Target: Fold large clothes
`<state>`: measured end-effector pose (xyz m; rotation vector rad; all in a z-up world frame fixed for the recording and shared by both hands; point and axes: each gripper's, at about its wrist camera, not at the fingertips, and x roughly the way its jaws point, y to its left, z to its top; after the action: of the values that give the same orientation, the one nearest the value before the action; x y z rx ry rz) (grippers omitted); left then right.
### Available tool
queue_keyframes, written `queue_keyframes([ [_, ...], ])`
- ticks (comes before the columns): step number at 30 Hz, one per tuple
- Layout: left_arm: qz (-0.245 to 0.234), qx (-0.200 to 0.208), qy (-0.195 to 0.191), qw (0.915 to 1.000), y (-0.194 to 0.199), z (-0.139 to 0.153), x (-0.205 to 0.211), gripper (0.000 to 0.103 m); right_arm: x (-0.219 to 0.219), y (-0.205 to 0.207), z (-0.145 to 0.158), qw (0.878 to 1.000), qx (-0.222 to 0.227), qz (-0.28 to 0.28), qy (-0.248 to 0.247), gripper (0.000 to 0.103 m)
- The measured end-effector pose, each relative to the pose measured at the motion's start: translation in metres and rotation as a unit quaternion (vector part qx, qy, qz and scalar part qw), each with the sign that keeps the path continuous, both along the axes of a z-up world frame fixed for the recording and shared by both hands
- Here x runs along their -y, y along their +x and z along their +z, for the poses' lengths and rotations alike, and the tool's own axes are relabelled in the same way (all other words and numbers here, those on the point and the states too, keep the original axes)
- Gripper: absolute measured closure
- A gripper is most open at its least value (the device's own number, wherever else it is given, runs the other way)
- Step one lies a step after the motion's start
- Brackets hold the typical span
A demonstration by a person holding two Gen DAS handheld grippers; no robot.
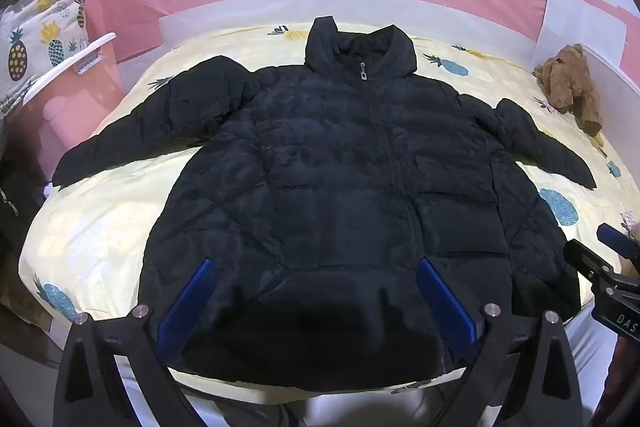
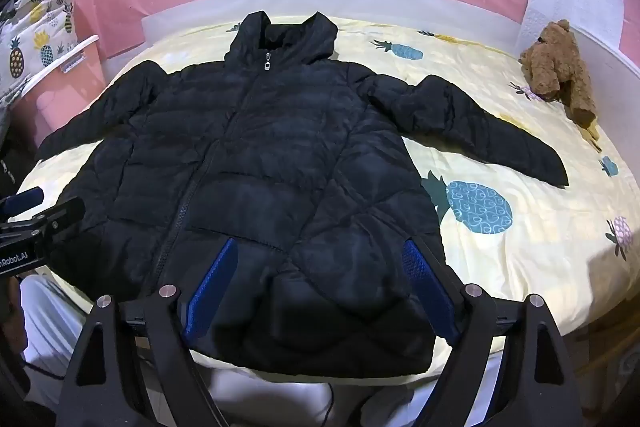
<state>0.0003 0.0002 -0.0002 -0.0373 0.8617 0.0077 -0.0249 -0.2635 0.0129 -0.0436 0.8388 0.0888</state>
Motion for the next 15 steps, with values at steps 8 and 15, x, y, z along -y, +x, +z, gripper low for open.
queue_keyframes([
  [8,-0.004,0.001,0.005,1.0000,-0.003,-0.002,0.009,0.002,0.000,0.002,0.000,1.000,-0.002,0.000,0.002,0.019],
  [15,-0.009,-0.002,0.000,1.0000,0.001,-0.002,0.007,0.002,-0.001,0.003,0.000,1.000,-0.002,0.001,0.002,0.019],
])
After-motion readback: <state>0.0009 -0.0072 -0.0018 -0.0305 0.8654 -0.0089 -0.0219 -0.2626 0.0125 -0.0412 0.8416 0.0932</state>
